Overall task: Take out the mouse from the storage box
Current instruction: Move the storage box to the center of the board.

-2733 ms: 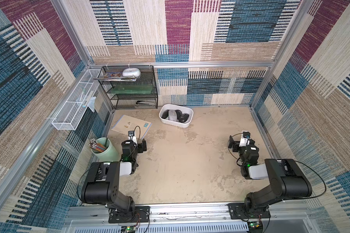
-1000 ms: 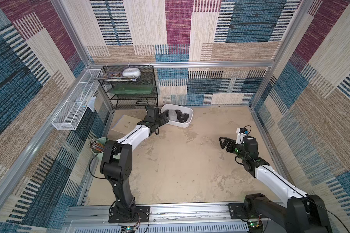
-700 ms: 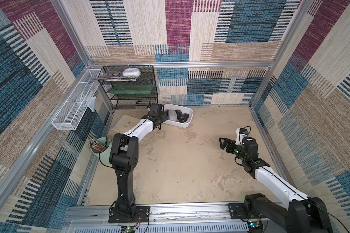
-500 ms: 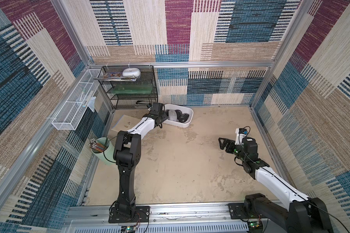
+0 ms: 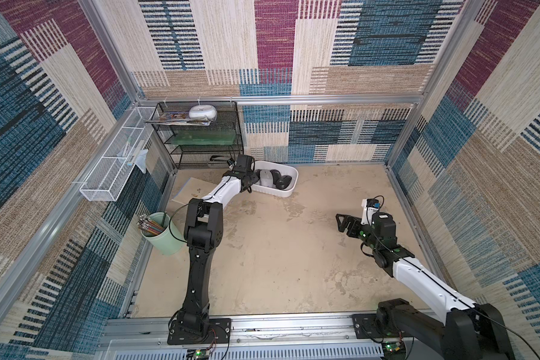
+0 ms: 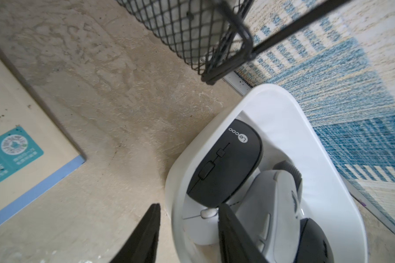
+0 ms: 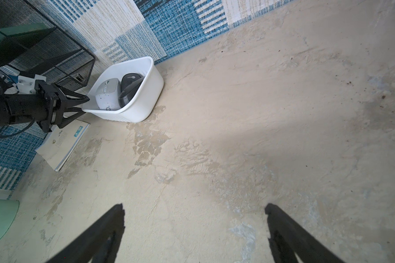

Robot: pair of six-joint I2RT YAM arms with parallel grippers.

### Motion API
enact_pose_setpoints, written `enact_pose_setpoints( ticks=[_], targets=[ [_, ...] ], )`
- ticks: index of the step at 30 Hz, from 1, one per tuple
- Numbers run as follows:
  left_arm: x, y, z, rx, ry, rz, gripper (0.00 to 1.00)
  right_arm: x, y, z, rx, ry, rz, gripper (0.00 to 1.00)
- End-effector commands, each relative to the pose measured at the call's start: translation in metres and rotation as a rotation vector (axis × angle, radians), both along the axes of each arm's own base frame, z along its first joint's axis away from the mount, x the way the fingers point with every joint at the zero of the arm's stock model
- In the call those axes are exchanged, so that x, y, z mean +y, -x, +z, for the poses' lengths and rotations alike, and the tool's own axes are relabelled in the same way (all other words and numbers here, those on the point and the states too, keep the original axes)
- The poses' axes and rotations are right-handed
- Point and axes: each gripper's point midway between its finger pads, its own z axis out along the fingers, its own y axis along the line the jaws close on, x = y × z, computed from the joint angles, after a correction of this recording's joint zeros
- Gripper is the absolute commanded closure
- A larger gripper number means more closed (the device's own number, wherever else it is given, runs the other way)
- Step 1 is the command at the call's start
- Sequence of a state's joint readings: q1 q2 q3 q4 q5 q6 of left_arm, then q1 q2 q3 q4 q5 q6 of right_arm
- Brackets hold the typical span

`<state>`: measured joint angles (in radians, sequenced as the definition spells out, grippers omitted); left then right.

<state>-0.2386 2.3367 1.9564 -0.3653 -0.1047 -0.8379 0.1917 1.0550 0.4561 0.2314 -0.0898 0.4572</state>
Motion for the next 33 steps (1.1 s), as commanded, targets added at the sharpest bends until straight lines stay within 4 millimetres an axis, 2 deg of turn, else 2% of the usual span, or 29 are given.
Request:
enact_pose_setpoints(
  ticks=[1,9,16,19,28,33],
  targets=[
    [-0.001,0.002,-0.006,0.028,0.003,-0.002,0.61,0.0,-0.002,0.006,-0.024,0.006,-0.002,0.01],
    [-0.004,0.01,-0.011,0.057,0.002,0.002,0.82,-0.001,-0.002,0.008,-0.021,0.015,-0.01,0.01],
    [-0.015,0.022,-0.001,0.053,0.0,-0.007,0.92,-0.001,-0.002,0.01,-0.016,0.017,-0.013,0.01],
    [-0.022,0.033,0.003,0.062,0.007,-0.017,0.95,-0.001,-0.002,0.01,-0.013,0.016,-0.014,0.01],
    [-0.042,0.089,0.013,0.086,0.013,-0.044,0.98,0.005,-0.003,0.007,0.019,0.013,-0.002,0.01],
    [-0.049,0.133,0.008,0.089,0.026,-0.05,0.98,0.014,-0.001,-0.001,0.064,0.008,0.023,0.0]
  ],
)
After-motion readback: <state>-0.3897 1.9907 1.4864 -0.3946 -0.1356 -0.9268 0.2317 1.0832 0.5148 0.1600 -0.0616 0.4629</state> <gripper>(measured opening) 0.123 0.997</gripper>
